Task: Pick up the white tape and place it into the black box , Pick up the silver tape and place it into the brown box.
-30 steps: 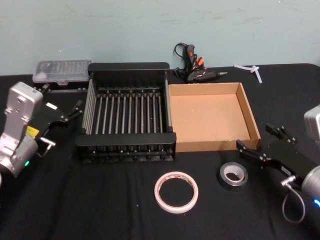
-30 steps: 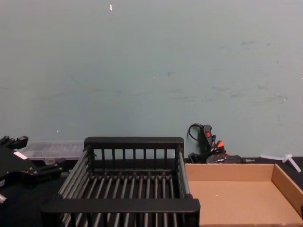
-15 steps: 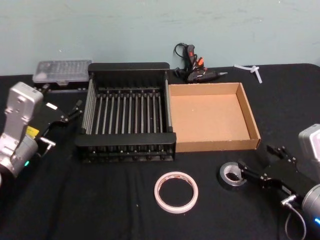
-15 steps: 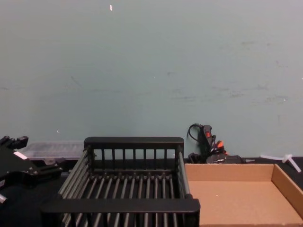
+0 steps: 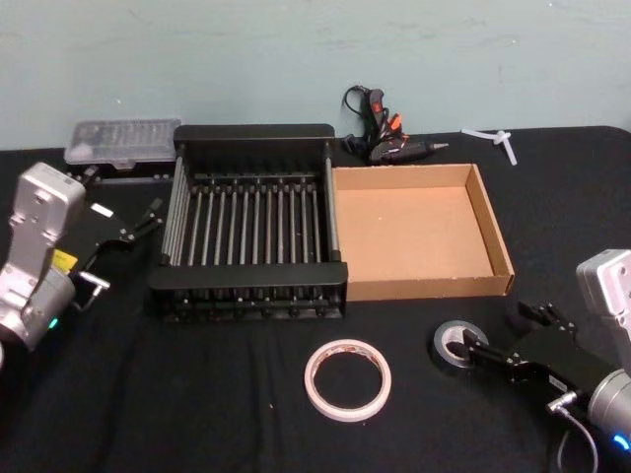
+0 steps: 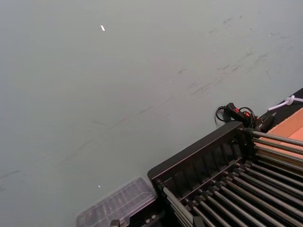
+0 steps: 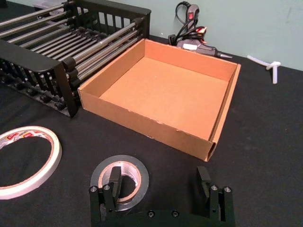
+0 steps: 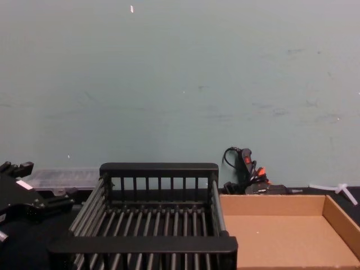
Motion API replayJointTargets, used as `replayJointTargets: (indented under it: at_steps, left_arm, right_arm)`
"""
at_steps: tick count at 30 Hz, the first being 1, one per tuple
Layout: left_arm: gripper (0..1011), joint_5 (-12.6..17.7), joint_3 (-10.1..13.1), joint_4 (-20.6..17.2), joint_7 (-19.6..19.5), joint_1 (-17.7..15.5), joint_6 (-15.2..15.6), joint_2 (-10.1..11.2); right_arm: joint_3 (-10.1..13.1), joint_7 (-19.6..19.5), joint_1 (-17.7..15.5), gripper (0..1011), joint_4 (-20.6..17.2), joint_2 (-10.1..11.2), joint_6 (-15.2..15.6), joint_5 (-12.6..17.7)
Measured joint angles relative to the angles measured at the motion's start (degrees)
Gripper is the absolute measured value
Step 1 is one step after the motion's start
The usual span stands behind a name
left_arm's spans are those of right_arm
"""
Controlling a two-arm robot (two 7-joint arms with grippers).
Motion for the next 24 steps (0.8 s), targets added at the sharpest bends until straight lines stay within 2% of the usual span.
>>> replayJointTargets:
  at_steps: [24]
  left_arm:
    - [1001,0.0,0.0,0.0,0.0,0.0,0.0,0.0]
  right_arm:
    - [0.9,2.4,1.5,1002,2.1,-3.4,2.7,-3.0]
